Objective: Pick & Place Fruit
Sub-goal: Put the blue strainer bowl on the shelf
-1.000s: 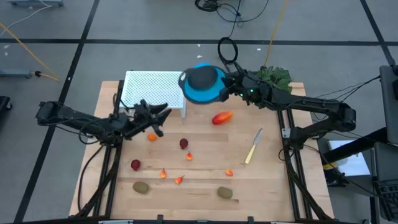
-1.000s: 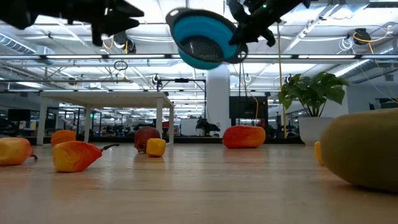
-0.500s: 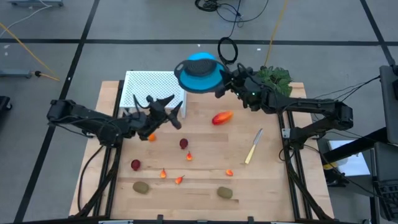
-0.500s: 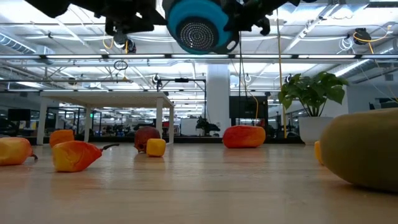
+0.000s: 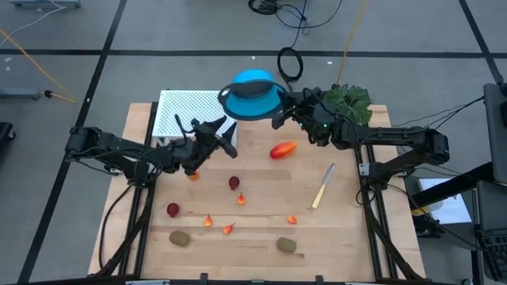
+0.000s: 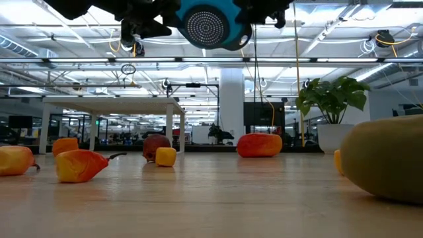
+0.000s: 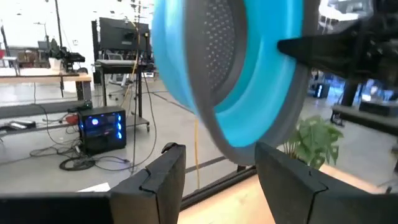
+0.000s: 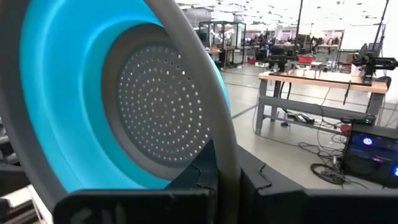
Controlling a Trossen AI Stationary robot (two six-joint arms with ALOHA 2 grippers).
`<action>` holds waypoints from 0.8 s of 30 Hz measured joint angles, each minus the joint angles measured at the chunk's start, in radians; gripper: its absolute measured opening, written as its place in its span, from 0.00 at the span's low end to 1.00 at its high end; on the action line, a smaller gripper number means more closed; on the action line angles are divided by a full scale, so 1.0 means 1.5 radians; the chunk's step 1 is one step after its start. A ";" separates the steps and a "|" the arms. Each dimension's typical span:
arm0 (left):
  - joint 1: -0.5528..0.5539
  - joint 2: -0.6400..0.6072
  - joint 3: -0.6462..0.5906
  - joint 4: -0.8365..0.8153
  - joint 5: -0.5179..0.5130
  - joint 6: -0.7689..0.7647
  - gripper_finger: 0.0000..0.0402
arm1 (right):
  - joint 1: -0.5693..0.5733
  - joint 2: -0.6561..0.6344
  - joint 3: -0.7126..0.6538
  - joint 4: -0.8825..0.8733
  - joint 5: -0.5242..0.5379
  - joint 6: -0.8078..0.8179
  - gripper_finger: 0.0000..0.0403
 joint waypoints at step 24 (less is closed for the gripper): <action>0.043 0.001 0.000 0.052 0.050 -0.106 0.48 | 0.049 0.049 0.000 0.060 0.051 -0.009 0.02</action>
